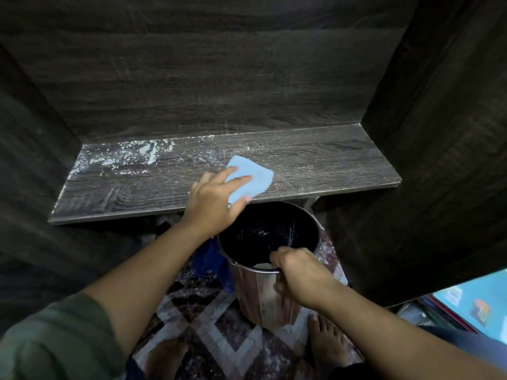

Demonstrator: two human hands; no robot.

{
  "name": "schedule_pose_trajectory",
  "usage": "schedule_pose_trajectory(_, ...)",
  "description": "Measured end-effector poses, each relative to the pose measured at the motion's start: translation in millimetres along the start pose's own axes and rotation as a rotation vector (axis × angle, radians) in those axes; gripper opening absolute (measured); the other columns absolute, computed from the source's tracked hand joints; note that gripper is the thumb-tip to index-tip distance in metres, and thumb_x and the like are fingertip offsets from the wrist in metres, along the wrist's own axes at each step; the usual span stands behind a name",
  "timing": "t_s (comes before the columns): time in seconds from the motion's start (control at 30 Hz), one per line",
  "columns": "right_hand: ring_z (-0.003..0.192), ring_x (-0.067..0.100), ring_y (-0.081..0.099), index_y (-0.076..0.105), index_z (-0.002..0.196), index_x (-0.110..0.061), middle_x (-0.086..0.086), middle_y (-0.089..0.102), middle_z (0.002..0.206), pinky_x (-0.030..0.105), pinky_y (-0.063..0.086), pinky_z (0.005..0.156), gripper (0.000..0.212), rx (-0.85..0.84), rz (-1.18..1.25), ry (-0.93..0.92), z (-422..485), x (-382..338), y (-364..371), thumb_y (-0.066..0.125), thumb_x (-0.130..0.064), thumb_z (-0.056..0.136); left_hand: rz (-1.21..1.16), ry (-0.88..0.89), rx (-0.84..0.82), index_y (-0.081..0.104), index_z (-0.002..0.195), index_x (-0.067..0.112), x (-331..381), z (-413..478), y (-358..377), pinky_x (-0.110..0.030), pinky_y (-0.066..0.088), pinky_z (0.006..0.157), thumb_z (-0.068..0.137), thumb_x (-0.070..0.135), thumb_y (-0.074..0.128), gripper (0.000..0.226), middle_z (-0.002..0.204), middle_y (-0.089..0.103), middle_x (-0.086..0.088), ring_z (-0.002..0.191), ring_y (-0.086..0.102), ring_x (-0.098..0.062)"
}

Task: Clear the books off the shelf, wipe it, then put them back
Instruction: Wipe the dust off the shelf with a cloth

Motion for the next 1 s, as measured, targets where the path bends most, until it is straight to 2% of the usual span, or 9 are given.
schedule_pose_trajectory(0.1, 0.095, 0.032, 0.058, 0.059, 0.099, -0.013, 0.007, 0.057, 0.102, 0.025, 0.025, 0.068, 0.021, -0.005, -0.005, 0.000, 1, -1, 1, 0.065, -0.013, 0.079, -0.071, 0.099, -0.075, 0.058, 0.128, 0.044, 9, -2, 1, -0.043, 0.041, 0.099, 0.085, 0.056, 0.049, 0.046, 0.143, 0.050, 0.012, 0.112, 0.052, -0.025)
schedule_pose_trajectory(0.23, 0.095, 0.033, 0.058, 0.057, 0.094, -0.017, 0.006, 0.058, 0.102, 0.030, 0.038, 0.072, 0.021, -0.030, 0.001, 0.033, 3, 2, 6, 0.065, -0.017, 0.075, -0.149, 0.073, -0.085, 0.054, 0.131, 0.047, 2, -6, 6, -0.036, 0.031, 0.110, 0.086, 0.049, 0.057, 0.046, 0.148, 0.042, 0.015, 0.131, 0.043, -0.018)
schedule_pose_trajectory(0.33, 0.100, 0.034, 0.058, 0.058, 0.099, -0.016, 0.006, 0.058, 0.107, 0.032, 0.042, 0.078, 0.024, -0.055, -0.021, 0.032, 4, -4, 4, 0.065, -0.018, 0.077, -0.238, -0.008, -0.065, 0.056, 0.129, 0.045, 2, -8, 8, -0.030, 0.027, 0.108, 0.086, 0.045, 0.058, 0.043, 0.148, 0.043, 0.014, 0.130, 0.044, -0.020)
schedule_pose_trajectory(0.43, 0.103, 0.034, 0.057, 0.060, 0.106, -0.015, 0.007, 0.058, 0.111, 0.031, 0.041, 0.081, 0.027, -0.064, -0.034, 0.037, 7, -11, 0, 0.065, -0.017, 0.079, -0.192, -0.042, -0.045, 0.056, 0.130, 0.043, 9, -8, 6, -0.027, 0.026, 0.105, 0.090, 0.036, 0.062, 0.041, 0.148, 0.042, 0.012, 0.129, 0.043, -0.021)
schedule_pose_trajectory(0.57, 0.103, 0.033, 0.058, 0.060, 0.098, -0.014, 0.007, 0.060, 0.107, 0.030, 0.036, 0.075, 0.022, -0.059, -0.025, 0.039, 13, -20, -6, 0.063, -0.013, 0.077, -0.207, 0.000, -0.095, 0.060, 0.127, 0.042, 15, -16, 4, -0.030, 0.029, 0.107, 0.089, 0.033, 0.061, 0.039, 0.145, 0.047, 0.013, 0.126, 0.046, -0.020)
schedule_pose_trajectory(0.67, 0.106, 0.031, 0.059, 0.060, 0.097, -0.015, 0.007, 0.061, 0.108, 0.031, 0.042, 0.080, 0.023, -0.069, -0.034, 0.046, 18, -26, -9, 0.062, -0.008, 0.076, -0.283, -0.002, -0.121, 0.063, 0.125, 0.037, 10, -30, -3, -0.025, 0.028, 0.106, 0.088, 0.027, 0.066, 0.038, 0.141, 0.050, 0.011, 0.123, 0.045, -0.018)
schedule_pose_trajectory(0.8, 0.104, 0.035, 0.061, 0.060, 0.098, -0.016, 0.012, 0.063, 0.110, 0.032, 0.046, 0.080, 0.027, -0.108, -0.044, 0.079, 26, -32, -6, 0.060, -0.004, 0.073, -0.292, -0.219, 0.115, 0.063, 0.127, 0.023, -50, -42, -45, -0.036, 0.035, 0.108, 0.088, 0.023, 0.063, 0.039, 0.133, 0.055, -0.005, 0.121, 0.049, -0.027)
schedule_pose_trajectory(0.9, 0.101, 0.035, 0.062, 0.058, 0.095, -0.018, 0.013, 0.062, 0.108, 0.032, 0.047, 0.077, 0.027, -0.121, -0.051, 0.086, 31, -37, -3, 0.061, -0.004, 0.072, -0.130, -0.434, 0.262, 0.060, 0.129, 0.018, -109, -52, -82, -0.037, 0.033, 0.106, 0.090, 0.024, 0.058, 0.039, 0.131, 0.054, -0.014, 0.120, 0.049, -0.034)
schedule_pose_trajectory(1.0, 0.102, 0.034, 0.062, 0.057, 0.095, -0.018, 0.012, 0.063, 0.108, 0.032, 0.048, 0.077, 0.025, -0.115, -0.066, 0.087, 35, -42, -2, 0.061, -0.007, 0.072, 0.020, -0.623, 0.395, 0.057, 0.131, 0.019, -155, -69, -109, -0.040, 0.031, 0.104, 0.092, 0.023, 0.056, 0.040, 0.136, 0.048, -0.014, 0.120, 0.044, -0.038)
Point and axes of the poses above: each hand's wrist, its own z-axis towards the middle knuckle, its own y-axis out of the palm, x = y × z, the point moved 8 cm from there along z, towards the middle knuckle
